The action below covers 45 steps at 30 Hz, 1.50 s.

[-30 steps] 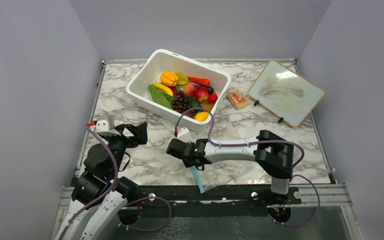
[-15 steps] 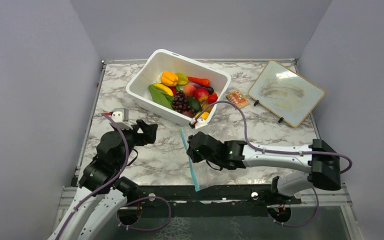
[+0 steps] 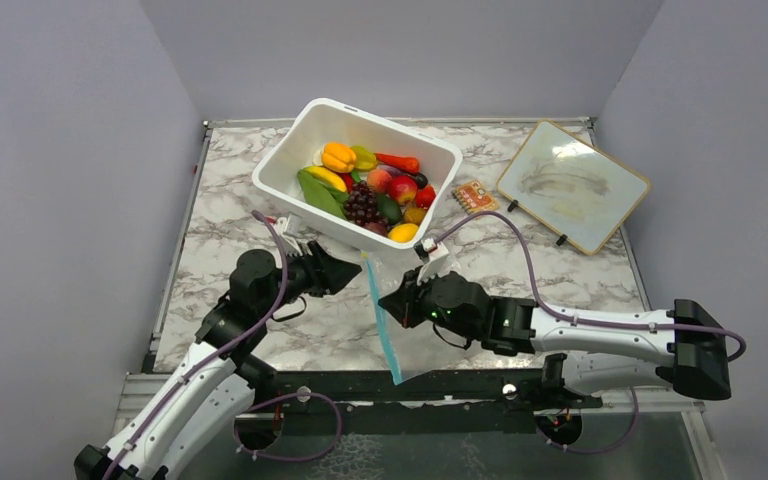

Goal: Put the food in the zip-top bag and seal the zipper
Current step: Pick up the zipper food storage bag at the center of the board, then open the zipper of the food storage bag.

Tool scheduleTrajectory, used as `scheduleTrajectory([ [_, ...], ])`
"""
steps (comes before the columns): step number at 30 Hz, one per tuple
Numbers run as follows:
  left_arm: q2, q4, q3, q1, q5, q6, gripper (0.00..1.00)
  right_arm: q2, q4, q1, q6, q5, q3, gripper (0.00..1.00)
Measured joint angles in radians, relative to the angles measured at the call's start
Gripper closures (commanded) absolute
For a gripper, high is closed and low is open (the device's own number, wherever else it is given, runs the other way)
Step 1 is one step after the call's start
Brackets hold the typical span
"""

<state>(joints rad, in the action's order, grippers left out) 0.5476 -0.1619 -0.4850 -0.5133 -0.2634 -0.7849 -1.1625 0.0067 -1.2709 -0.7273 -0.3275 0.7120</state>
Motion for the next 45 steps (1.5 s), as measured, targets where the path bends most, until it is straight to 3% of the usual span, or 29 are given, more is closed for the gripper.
scheduleTrajectory([
  [4,0.021,0.111,0.035,0.000,-0.078,-0.059,0.63,0.025,0.048,0.000,-0.001,0.004,-0.024,0.99],
  [10,0.045,0.197,0.074,0.000,-0.138,-0.122,0.66,0.031,0.077,0.000,-0.005,0.005,-0.030,0.99],
  [31,0.116,0.259,0.122,0.000,-0.194,-0.154,0.71,0.034,0.078,0.000,-0.027,0.004,-0.040,0.99],
  [43,0.178,0.288,0.127,0.000,-0.206,-0.171,0.78,0.027,0.084,0.000,-0.027,0.004,-0.040,0.99],
  [45,0.184,0.289,0.130,0.000,-0.208,-0.175,0.84,0.026,0.084,0.000,-0.027,0.004,-0.040,0.99],
])
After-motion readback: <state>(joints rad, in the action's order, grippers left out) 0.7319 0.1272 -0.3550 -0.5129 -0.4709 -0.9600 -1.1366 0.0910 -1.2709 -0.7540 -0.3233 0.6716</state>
